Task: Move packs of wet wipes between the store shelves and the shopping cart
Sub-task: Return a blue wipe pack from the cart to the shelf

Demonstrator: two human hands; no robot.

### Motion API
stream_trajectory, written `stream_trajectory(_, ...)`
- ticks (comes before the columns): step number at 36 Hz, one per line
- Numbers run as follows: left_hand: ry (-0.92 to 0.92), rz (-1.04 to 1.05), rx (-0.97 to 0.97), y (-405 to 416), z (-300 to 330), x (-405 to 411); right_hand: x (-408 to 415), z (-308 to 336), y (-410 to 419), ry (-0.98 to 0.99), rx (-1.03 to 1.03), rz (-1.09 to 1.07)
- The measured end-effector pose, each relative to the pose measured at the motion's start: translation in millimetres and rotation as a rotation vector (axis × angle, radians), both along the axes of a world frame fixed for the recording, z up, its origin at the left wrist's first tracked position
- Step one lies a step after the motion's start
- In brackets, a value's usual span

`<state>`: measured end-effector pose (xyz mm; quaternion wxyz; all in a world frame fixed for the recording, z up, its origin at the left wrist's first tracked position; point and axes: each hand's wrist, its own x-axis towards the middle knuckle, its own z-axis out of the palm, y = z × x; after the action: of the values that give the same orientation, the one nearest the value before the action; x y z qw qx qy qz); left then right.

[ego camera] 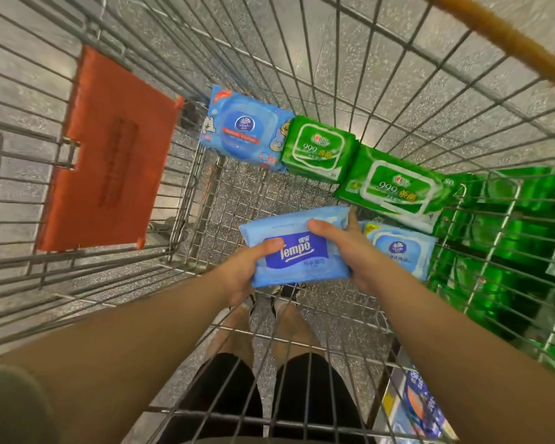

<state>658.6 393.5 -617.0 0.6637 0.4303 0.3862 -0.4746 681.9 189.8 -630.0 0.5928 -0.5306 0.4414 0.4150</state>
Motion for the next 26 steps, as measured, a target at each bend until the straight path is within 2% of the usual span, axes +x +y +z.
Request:
stream_trajectory(7, 0.047, 0.056, 0.002, -6.0, 18.6, 16.3, 14.1, 20.7, 4.7, -0.042, 0.081, -0.051)
stream_trajectory(13, 0.021, -0.078, 0.061, 13.2, 51.8, 36.9, 7.3, 47.1, 11.4, -0.098, 0.090, -0.066)
stream_trajectory(16, -0.034, -0.109, 0.090, 20.2, 84.5, 49.5, 8.5, 76.5, 17.9, -0.168, 0.136, -0.115)
stream_trajectory(26, -0.298, -0.065, 0.029, 5.3, 212.6, 68.0, 17.9, 204.1, 12.6, -0.423, 0.043, -0.254)
